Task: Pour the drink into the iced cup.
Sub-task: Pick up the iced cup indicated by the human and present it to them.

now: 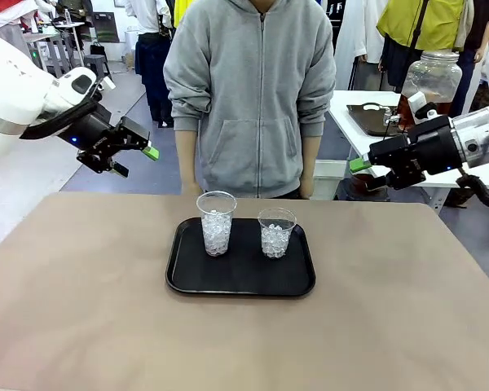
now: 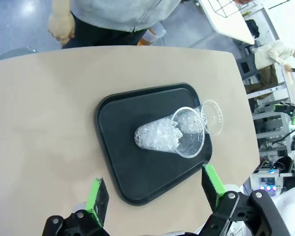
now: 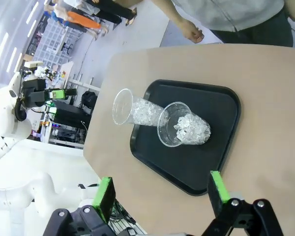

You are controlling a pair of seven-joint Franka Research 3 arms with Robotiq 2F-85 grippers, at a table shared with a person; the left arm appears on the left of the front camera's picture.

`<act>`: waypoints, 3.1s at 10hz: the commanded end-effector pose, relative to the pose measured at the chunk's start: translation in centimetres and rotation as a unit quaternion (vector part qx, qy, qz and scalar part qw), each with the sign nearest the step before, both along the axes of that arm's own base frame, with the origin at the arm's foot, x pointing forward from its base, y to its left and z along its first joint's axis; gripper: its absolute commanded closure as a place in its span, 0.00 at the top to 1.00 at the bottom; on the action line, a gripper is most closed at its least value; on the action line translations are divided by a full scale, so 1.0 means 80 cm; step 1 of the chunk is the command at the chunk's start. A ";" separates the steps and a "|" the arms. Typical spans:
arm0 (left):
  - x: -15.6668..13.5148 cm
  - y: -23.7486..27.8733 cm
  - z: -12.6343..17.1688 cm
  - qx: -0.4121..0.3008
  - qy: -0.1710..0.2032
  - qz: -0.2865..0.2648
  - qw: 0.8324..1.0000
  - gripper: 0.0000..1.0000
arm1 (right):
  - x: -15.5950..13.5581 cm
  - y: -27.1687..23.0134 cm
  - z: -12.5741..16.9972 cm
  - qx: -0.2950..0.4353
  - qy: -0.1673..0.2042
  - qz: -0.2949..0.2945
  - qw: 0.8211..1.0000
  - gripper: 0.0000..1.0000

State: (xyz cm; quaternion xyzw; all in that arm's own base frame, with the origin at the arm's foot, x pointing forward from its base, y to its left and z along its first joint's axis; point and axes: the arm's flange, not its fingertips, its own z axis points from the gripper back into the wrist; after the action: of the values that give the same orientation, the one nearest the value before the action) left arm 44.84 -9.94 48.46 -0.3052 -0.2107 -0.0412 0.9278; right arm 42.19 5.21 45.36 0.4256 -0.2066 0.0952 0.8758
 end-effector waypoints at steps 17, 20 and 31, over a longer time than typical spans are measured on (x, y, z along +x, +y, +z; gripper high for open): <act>0.088 0.104 -0.102 -0.309 0.138 -0.075 0.938 1.00 | 0.085 -0.076 -0.127 0.272 0.222 0.015 0.936 1.00; 0.088 0.104 -0.102 -0.309 0.138 -0.075 0.938 1.00 | 0.085 -0.076 -0.127 0.272 0.222 0.015 0.936 1.00; 0.088 0.104 -0.102 -0.309 0.138 -0.075 0.938 1.00 | 0.085 -0.076 -0.127 0.272 0.222 0.015 0.936 1.00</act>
State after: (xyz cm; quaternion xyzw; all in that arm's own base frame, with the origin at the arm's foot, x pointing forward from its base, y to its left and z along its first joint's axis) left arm 52.04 -1.68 40.17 -0.5954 -0.0567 -0.0023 0.8014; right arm 48.90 -0.85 35.20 0.6631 -0.0158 -0.0477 0.7468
